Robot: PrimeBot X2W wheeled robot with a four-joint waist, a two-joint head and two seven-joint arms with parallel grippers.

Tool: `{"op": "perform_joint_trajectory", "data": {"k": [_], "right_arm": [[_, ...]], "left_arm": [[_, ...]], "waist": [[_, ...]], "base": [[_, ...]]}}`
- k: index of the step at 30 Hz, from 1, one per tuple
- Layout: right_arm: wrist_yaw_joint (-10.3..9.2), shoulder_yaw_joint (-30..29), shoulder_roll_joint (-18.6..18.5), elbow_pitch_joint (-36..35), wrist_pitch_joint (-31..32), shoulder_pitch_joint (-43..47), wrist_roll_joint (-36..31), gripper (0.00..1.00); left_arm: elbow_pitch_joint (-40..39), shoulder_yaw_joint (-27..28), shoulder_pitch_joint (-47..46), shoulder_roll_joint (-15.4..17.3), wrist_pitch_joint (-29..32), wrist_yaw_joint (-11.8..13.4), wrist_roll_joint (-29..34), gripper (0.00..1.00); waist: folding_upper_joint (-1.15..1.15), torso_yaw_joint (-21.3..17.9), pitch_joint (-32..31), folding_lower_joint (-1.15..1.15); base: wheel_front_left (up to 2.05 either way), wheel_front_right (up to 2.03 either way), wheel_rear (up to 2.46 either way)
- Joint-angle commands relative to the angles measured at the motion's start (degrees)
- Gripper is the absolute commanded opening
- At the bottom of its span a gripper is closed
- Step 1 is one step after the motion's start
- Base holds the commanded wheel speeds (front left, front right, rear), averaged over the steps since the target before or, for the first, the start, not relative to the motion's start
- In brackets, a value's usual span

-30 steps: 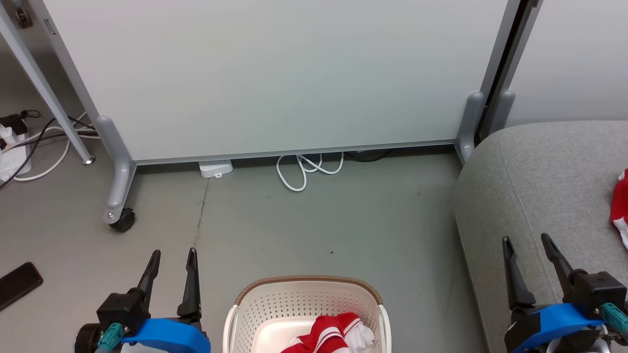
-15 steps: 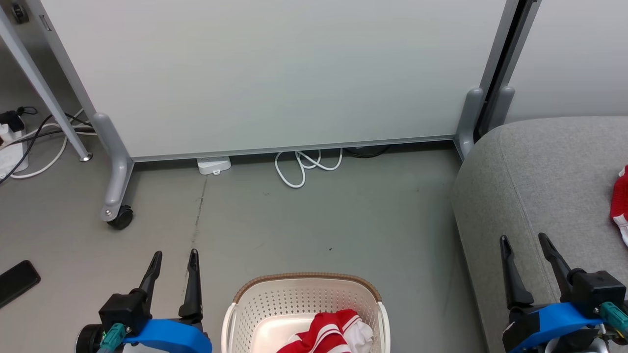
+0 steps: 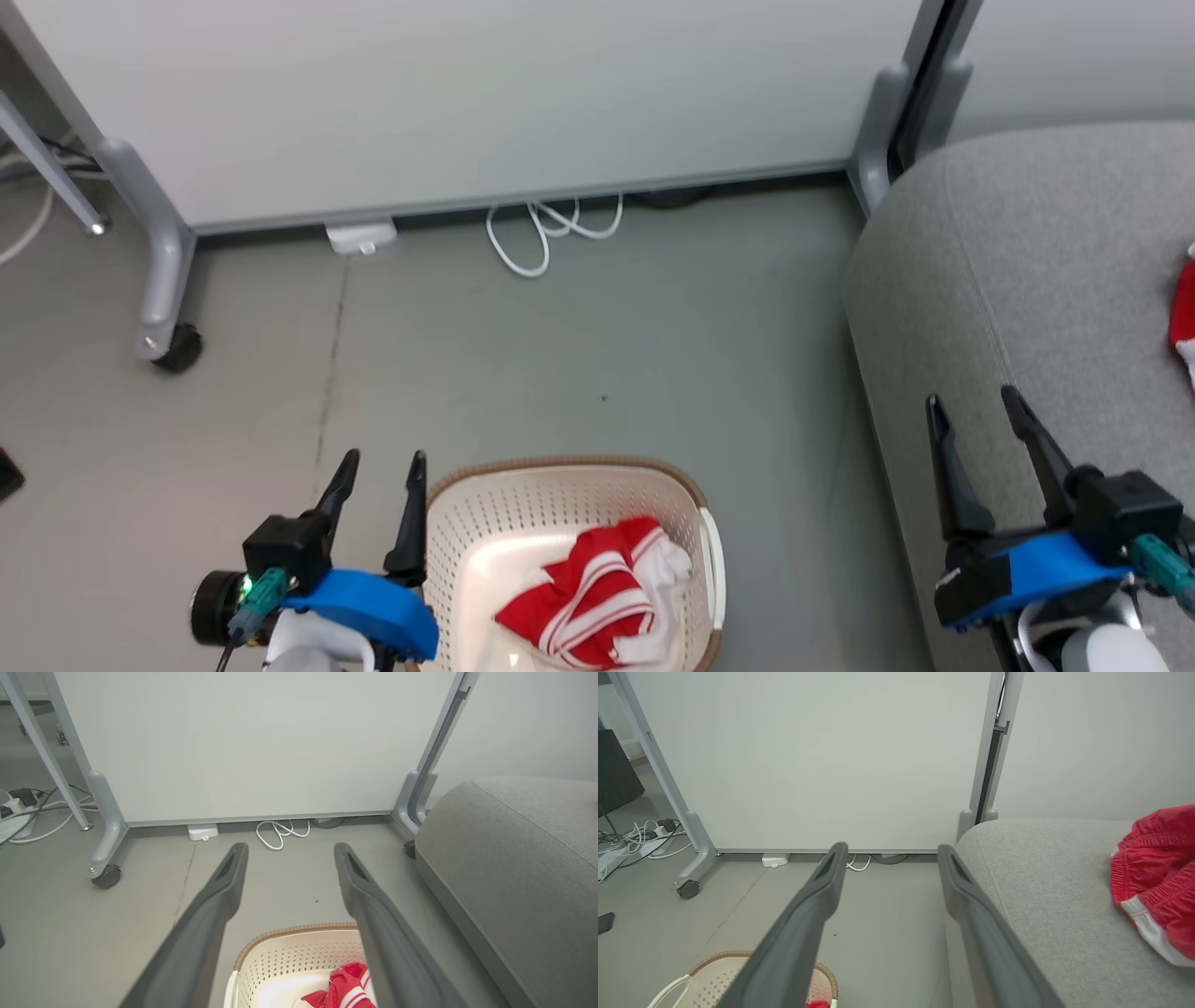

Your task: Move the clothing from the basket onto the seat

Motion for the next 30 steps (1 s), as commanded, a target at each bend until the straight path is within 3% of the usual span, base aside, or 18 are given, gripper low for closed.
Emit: {"op": "perform_joint_trajectory", "data": {"k": [1,13,21,30], "right_arm": [[0.03,0.29,0.02,-0.88,-0.19,-1.81,0.42,1.00],[0.03,4.36,0.03,-3.05,-2.31,-10.83,2.03,1.00],[0.03,6.15,0.04,-3.85,-4.30,-14.15,2.88,1.00],[0.03,7.40,0.06,-5.07,-6.24,-16.39,4.70,1.00]], "left_arm": [[1.42,-1.07,-2.36,-0.01,-0.28,-0.38,-1.14,1.00],[17.43,-15.90,-17.95,0.89,-0.28,-0.25,-6.76,1.00],[24.96,-24.26,-25.74,2.84,-0.28,-0.25,-8.86,1.00],[29.13,-28.93,-32.00,6.00,-0.28,-0.25,-11.25,1.00]], "waist": [[0.00,-2.10,5.56,0.00],[0.00,-7.87,26.21,0.00],[0.00,-10.88,34.81,0.00],[0.00,-14.26,43.26,0.00]], "base": [[0.00,0.00,0.00],[0.00,0.00,0.00],[0.00,0.00,0.00],[0.00,0.00,0.00]]}}
